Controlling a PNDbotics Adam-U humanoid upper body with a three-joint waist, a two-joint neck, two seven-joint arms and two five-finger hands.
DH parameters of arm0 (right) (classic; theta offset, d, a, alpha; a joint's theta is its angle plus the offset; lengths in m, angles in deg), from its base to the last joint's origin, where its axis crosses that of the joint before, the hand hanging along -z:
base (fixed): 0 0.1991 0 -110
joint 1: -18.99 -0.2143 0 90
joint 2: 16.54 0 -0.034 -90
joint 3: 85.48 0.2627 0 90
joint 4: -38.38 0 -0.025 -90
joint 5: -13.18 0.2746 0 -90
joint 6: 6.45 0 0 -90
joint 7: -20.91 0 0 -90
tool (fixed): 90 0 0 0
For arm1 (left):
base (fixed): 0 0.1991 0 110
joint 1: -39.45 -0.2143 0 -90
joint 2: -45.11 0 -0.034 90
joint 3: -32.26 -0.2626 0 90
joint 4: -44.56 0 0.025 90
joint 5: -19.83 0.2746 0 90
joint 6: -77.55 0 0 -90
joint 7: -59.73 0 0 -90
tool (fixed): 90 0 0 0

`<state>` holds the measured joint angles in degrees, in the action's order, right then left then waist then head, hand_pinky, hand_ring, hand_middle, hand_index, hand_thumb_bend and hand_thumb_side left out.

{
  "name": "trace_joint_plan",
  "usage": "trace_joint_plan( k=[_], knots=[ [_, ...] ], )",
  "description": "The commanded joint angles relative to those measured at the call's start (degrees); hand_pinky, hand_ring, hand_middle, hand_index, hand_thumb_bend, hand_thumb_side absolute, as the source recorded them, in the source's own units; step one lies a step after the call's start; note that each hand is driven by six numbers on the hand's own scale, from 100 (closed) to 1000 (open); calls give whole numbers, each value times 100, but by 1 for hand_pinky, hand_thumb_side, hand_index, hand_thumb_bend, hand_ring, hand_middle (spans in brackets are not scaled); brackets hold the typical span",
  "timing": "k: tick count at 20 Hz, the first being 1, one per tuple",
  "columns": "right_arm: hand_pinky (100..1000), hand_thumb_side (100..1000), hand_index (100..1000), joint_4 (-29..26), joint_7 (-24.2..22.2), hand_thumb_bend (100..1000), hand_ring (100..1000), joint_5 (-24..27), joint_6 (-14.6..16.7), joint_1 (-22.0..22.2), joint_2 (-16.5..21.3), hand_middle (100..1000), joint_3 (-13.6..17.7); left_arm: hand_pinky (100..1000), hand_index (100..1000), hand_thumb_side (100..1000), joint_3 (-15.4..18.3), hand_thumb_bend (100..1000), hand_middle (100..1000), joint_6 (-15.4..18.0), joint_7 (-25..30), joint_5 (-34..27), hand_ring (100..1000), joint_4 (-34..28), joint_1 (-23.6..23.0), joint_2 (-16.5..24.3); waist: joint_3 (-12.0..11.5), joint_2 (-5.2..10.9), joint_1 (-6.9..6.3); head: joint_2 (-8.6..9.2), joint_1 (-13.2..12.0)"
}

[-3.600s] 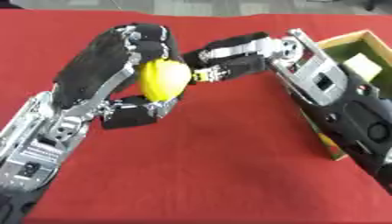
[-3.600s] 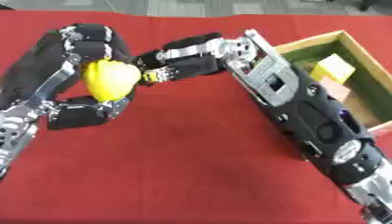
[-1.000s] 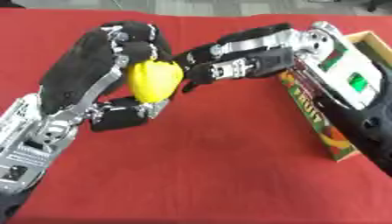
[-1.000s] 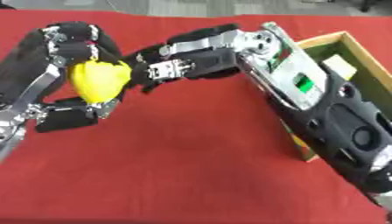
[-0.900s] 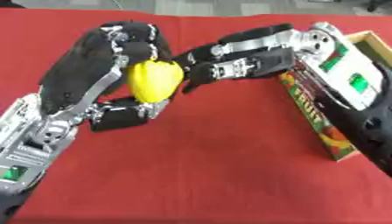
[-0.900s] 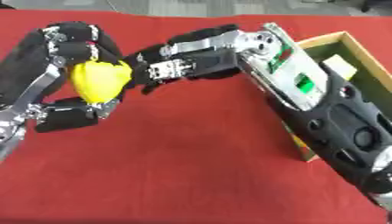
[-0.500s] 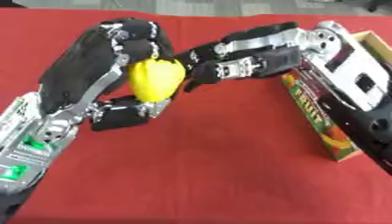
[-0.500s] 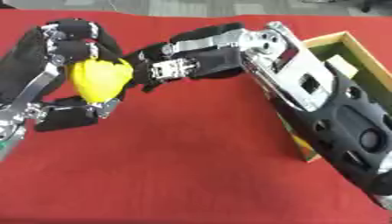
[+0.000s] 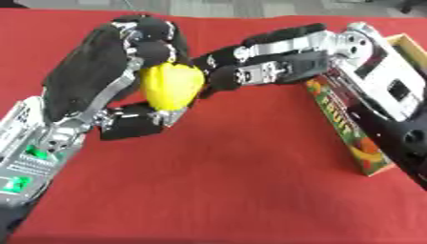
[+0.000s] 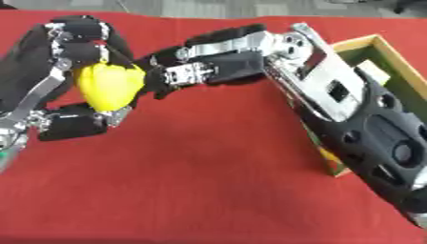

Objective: Pick up the objects with one hand, pass them to the other hand, and then place them into the box on the other side of the table.

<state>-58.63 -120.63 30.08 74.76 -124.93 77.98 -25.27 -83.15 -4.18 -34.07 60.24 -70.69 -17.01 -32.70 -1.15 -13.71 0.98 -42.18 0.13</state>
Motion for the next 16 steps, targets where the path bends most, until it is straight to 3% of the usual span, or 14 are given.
trace_joint_plan(
  k=[1,16],
  knots=[
    [970,883,1000,-230,-42,100,1000,-9,120,-177,-59,962,-31,679,544,100,-11,100,541,33,-9,-5,588,66,98,26,-10,95,-9,32,9],
    [968,891,1000,-84,-42,100,1000,-150,311,-225,-140,966,-128,677,544,100,-108,100,537,139,11,-141,584,66,199,-140,-46,92,1,43,67]
  ],
)
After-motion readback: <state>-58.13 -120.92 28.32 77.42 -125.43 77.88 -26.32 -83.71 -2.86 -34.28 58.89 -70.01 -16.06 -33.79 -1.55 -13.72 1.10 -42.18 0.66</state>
